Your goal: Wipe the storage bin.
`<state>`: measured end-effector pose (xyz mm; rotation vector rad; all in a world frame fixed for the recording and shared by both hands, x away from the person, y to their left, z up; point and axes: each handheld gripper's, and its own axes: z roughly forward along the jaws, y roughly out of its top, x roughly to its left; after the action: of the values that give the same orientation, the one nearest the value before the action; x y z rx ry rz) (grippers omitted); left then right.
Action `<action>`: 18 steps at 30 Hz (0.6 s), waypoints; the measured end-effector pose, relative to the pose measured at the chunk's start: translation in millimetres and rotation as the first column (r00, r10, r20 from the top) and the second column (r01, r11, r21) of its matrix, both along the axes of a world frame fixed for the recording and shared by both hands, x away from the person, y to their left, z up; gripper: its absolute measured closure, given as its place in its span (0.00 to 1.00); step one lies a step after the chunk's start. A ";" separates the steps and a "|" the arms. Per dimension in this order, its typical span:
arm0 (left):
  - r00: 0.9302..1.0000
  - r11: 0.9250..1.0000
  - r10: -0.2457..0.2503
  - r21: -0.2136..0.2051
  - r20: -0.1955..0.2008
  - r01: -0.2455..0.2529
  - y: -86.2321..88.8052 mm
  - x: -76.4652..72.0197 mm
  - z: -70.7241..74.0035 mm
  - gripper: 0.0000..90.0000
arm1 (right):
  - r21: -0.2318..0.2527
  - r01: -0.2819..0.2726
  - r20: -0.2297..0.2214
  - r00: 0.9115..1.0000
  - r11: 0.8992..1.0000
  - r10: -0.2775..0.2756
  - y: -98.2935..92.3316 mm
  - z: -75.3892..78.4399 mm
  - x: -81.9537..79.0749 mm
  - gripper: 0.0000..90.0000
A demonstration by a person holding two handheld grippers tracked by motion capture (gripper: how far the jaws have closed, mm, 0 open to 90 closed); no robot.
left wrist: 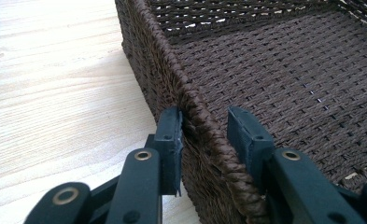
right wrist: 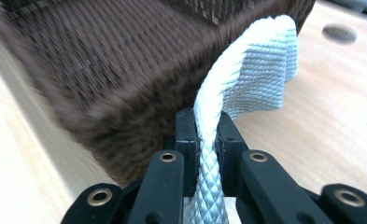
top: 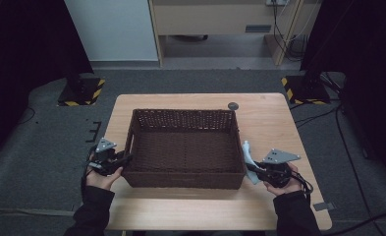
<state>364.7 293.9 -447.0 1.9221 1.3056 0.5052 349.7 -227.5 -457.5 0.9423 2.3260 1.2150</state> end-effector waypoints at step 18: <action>1.000 1.000 0.025 0.009 -0.004 -0.024 3.3 12.3 0.6 0.74 | -0.116 -0.027 -0.130 0.991 0.993 0.012 10.0 -39.5 7.6 0.92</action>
<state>377.1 297.2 -446.4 1.9173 1.3333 0.5199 357.3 -217.4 -496.9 0.9863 2.4818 1.0397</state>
